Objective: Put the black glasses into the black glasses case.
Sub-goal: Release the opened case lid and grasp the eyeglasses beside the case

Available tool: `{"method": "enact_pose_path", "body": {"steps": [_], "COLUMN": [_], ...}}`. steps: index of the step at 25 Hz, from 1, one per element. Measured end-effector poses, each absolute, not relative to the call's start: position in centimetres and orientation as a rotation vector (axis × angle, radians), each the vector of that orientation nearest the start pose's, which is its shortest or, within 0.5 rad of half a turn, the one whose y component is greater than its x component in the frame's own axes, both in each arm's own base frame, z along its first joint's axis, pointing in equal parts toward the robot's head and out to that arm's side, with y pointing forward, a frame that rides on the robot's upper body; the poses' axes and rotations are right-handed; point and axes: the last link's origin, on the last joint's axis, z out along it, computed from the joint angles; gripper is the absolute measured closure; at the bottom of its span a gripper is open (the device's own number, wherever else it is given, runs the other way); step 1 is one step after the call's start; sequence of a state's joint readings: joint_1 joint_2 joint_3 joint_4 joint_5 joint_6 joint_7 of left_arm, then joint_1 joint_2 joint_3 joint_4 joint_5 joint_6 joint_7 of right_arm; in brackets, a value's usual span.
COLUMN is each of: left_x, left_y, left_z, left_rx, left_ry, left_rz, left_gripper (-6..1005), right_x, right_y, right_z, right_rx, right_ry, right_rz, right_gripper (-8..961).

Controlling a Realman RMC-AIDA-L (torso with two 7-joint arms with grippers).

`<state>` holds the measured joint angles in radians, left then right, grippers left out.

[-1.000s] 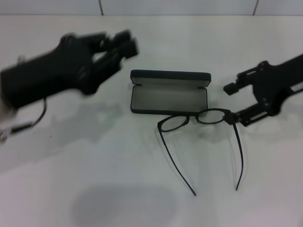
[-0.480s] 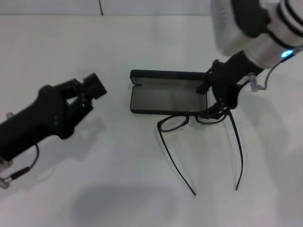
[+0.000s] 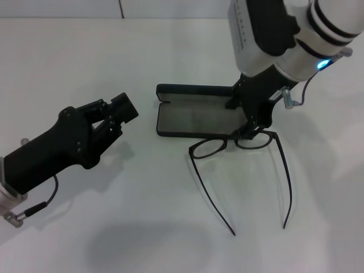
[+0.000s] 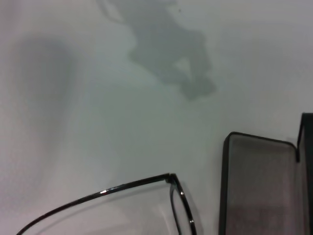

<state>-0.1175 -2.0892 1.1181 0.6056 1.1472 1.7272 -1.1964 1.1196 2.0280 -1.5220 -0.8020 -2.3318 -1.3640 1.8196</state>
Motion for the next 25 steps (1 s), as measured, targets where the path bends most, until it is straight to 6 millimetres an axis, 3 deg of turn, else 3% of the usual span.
{"method": "enact_pose_path", "body": {"steps": [15,25], "left_x": [-29.0,-28.6], "left_y": [21.5,22.1], "left_z": [-0.8,-1.3], "left_rx": [-2.293,-2.301], "left_ry": [-0.637,-0.652], "left_rz": [-1.355,-1.376], "left_gripper": [813,814], "right_x": [7.8,8.6], "right_y": [40.9,40.1], "right_z": [-8.1,-8.9], "right_rx": [-3.021,-3.062], "right_ry": [-0.338,-0.315], "right_rz": [-0.606,-0.620], "right_gripper": [334,338]}}
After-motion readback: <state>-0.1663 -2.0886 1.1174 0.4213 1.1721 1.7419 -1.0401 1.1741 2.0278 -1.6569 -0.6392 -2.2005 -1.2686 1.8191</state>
